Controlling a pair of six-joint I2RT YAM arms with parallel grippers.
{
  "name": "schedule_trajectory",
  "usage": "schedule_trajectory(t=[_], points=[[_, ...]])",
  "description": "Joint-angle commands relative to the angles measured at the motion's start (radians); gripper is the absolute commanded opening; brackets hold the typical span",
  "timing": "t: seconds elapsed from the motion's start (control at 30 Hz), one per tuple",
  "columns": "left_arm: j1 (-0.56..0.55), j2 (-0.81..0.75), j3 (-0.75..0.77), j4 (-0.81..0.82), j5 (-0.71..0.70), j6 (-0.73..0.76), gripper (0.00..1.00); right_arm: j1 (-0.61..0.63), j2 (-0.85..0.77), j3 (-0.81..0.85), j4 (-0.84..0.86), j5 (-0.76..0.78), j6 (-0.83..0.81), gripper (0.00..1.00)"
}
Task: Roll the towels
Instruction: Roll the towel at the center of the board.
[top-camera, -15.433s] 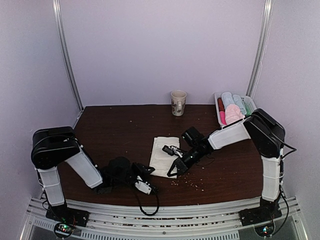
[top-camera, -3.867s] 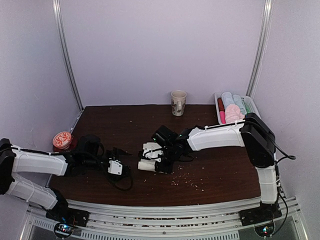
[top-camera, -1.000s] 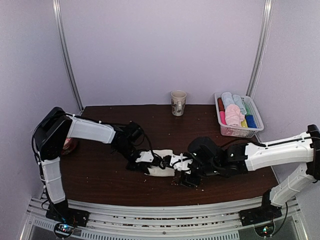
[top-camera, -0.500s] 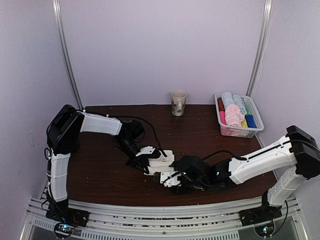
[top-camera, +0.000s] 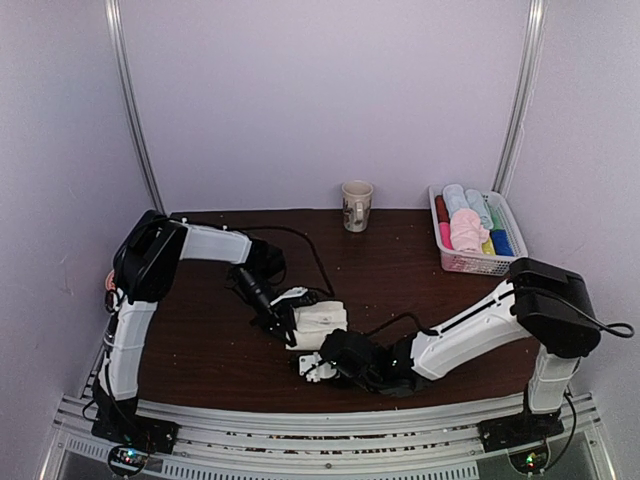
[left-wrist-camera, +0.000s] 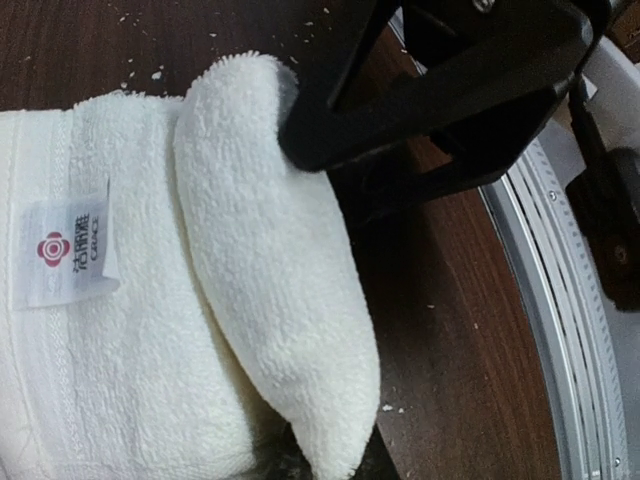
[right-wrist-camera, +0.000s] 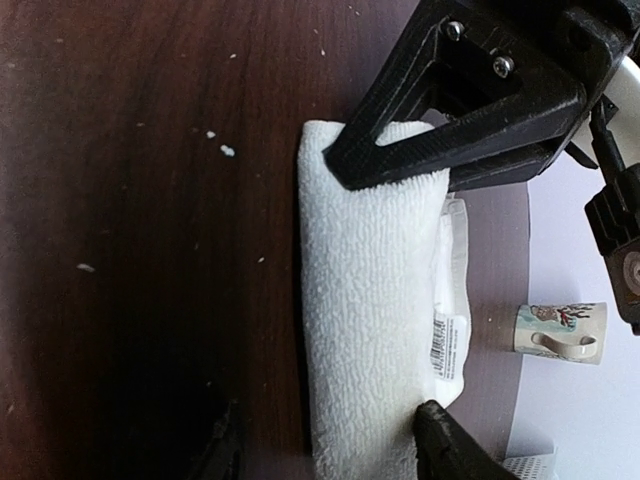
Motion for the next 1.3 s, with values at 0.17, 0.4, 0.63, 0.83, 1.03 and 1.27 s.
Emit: schedule_trajectory(t=[0.17,0.4,0.63,0.83,1.03,1.27], points=[[0.020,0.066,0.017,-0.093,-0.055,0.024,0.00,0.002,0.125,0.098,-0.016,0.105,0.009,0.29],[0.048,-0.017,0.002,-0.017,-0.067,-0.019,0.44,-0.010,0.123,0.149,-0.186,-0.028,0.091,0.04],[0.080,-0.230,-0.078,0.102,-0.093,-0.046,0.78,-0.036,0.109,0.187,-0.323,-0.177,0.160,0.02],[0.091,-0.478,-0.305,0.366,-0.168,-0.092,0.87,-0.071,0.099,0.253,-0.426,-0.302,0.217,0.01],[0.091,-0.702,-0.658,0.763,-0.273,-0.090,0.87,-0.130,0.111,0.371,-0.577,-0.486,0.286,0.01],[0.089,-0.937,-0.979,1.113,-0.308,-0.048,0.82,-0.184,0.171,0.531,-0.763,-0.674,0.352,0.04]])
